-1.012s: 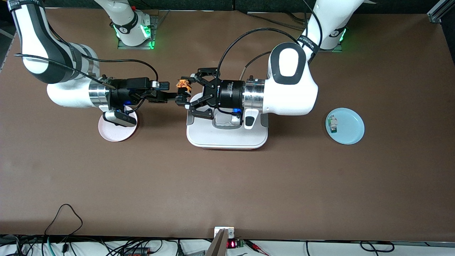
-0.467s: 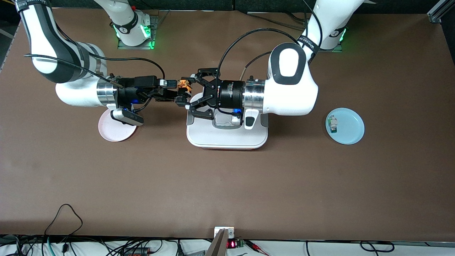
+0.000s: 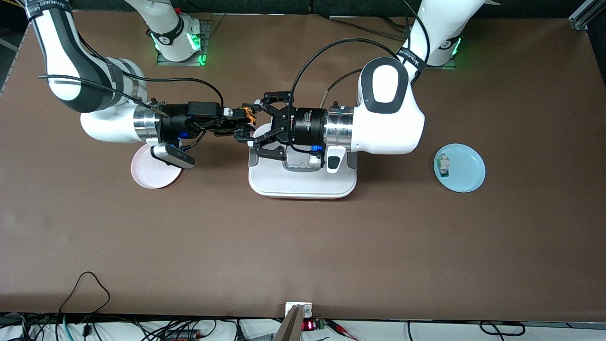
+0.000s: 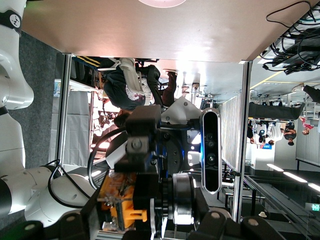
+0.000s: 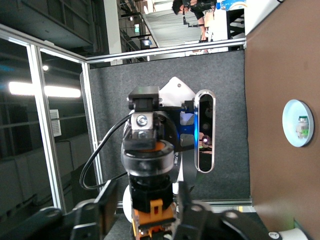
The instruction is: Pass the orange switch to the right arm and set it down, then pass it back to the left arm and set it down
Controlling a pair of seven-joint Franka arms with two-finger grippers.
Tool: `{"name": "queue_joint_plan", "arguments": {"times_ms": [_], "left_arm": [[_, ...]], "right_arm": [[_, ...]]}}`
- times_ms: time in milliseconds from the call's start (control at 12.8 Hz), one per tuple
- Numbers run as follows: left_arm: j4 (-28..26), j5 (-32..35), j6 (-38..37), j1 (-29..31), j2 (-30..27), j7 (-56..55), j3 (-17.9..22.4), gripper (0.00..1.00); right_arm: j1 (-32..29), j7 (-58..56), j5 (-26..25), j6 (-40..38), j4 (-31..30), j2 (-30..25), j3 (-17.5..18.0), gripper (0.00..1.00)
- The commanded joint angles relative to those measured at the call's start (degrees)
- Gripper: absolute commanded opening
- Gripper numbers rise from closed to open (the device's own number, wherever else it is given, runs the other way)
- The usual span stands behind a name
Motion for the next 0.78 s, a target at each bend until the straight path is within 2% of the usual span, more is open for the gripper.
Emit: {"name": "queue_joint_plan", "arguments": {"times_ms": [0, 156, 311, 389, 467, 545, 701], "left_arm": [[1.4, -0.4, 0.3, 0.0, 0.6, -0.2, 0.0, 0.15], [1.4, -0.3, 0.3, 0.0, 0.6, -0.2, 0.1, 0.15], [1.4, -0.3, 0.3, 0.0, 0.7, -0.2, 0.1, 0.23], [1.4, -0.3, 0.3, 0.0, 0.7, -0.1, 0.1, 0.33], [1.4, -0.3, 0.3, 0.0, 0.7, -0.1, 0.1, 0.5], [1.4, 0.4, 0.3, -0.1, 0.6, 0.2, 0.4, 0.99], [1.4, 1.0, 0.2, 0.0, 0.6, 0.9, 0.3, 1.0]], "right_arm": [[0.4, -2.7, 1.2, 0.6, 1.2, 0.4, 0.2, 0.34], [0.3, -3.0, 1.1, 0.6, 1.2, 0.4, 0.2, 0.29], [0.3, -4.3, 1.2, 0.7, 1.2, 0.6, 0.2, 0.27], [0.2, -4.3, 1.1, 0.7, 1.2, 0.6, 0.2, 0.27], [0.2, -4.4, 1.1, 0.7, 1.2, 0.6, 0.2, 0.27], [0.1, -4.4, 1.1, 0.7, 1.2, 0.6, 0.2, 0.27], [0.0, -4.5, 0.8, 0.7, 1.2, 0.5, 0.2, 0.27]]}}
